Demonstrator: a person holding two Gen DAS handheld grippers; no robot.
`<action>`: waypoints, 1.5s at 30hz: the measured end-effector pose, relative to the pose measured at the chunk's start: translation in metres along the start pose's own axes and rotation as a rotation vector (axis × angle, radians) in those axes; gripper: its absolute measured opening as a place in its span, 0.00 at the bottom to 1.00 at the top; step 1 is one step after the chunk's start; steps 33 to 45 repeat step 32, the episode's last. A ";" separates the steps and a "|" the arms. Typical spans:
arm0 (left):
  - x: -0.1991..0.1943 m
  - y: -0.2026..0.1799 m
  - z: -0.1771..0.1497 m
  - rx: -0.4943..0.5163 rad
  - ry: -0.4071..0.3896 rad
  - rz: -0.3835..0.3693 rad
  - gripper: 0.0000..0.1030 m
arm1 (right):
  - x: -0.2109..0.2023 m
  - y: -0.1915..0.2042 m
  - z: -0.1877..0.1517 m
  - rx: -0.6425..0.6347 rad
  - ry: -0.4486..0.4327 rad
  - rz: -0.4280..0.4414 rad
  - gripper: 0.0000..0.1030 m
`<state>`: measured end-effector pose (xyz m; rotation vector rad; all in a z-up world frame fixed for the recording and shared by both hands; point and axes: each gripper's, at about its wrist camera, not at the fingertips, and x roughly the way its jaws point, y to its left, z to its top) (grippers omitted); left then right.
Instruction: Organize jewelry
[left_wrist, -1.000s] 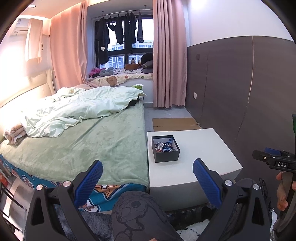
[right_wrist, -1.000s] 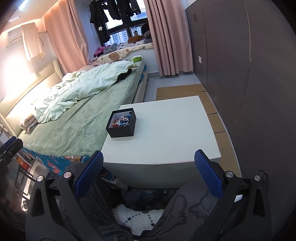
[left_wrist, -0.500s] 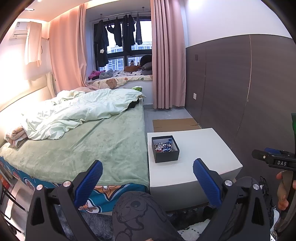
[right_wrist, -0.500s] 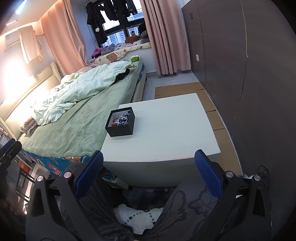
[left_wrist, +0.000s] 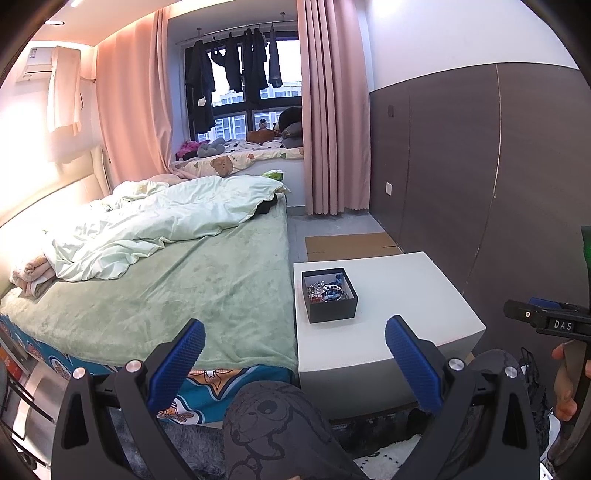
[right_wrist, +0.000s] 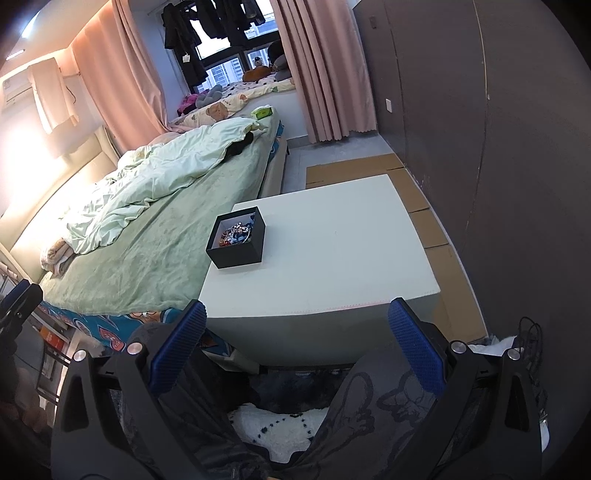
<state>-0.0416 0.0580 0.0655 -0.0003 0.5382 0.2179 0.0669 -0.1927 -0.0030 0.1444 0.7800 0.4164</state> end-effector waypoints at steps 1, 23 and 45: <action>0.000 0.000 0.000 0.000 0.000 -0.001 0.92 | -0.001 0.001 -0.001 0.001 -0.001 0.001 0.95; -0.007 -0.005 0.000 -0.006 -0.034 -0.013 0.92 | -0.003 0.004 -0.002 -0.021 0.005 -0.006 0.95; -0.006 -0.003 0.001 -0.020 -0.043 -0.007 0.92 | -0.001 0.001 -0.001 -0.038 -0.005 -0.039 0.95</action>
